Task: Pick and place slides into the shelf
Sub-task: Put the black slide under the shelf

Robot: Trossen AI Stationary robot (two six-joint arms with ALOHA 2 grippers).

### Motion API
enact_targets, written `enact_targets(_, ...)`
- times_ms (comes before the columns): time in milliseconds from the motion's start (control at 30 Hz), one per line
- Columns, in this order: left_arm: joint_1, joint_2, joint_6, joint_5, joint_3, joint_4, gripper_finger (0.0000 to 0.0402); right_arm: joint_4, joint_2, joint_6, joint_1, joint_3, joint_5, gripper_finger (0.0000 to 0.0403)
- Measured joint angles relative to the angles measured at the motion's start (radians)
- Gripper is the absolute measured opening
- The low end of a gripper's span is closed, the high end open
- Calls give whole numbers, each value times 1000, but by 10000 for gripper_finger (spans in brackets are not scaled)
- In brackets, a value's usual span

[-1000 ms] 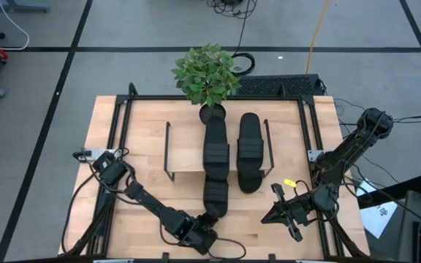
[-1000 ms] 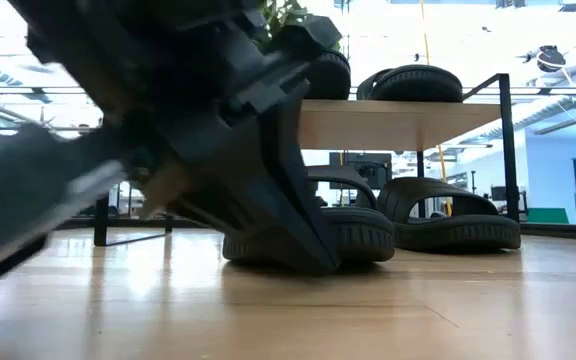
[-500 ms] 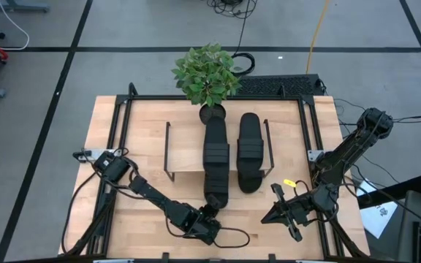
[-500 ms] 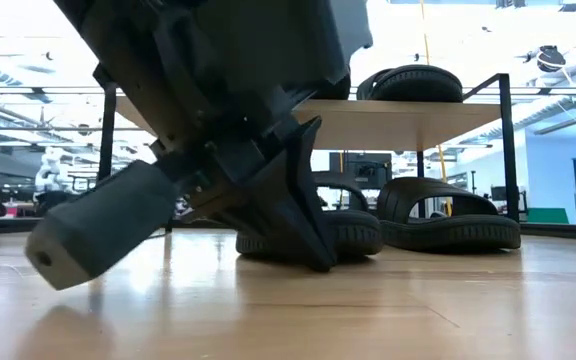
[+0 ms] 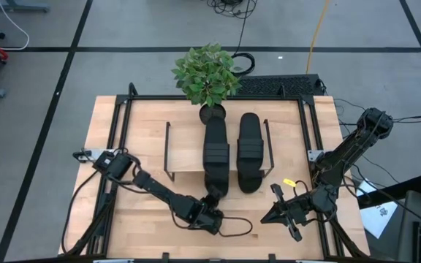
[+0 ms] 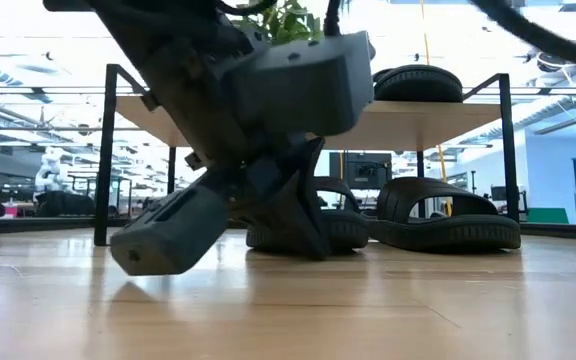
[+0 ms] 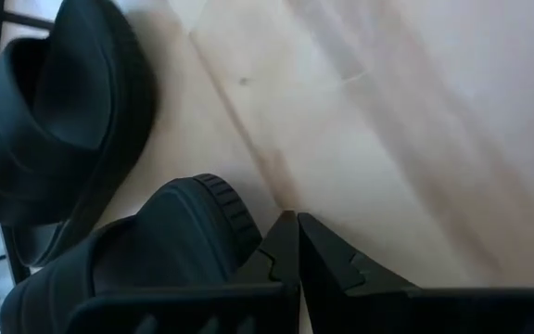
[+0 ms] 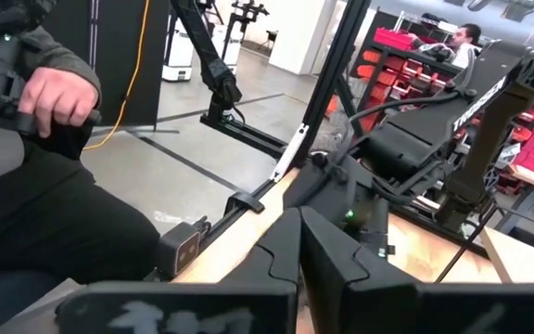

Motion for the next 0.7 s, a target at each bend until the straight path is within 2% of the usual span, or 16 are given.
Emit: enact_targets(700, 34, -1, 62, 15, 0, -17, 0, -14, 0, 10, 0, 0, 1, 0)
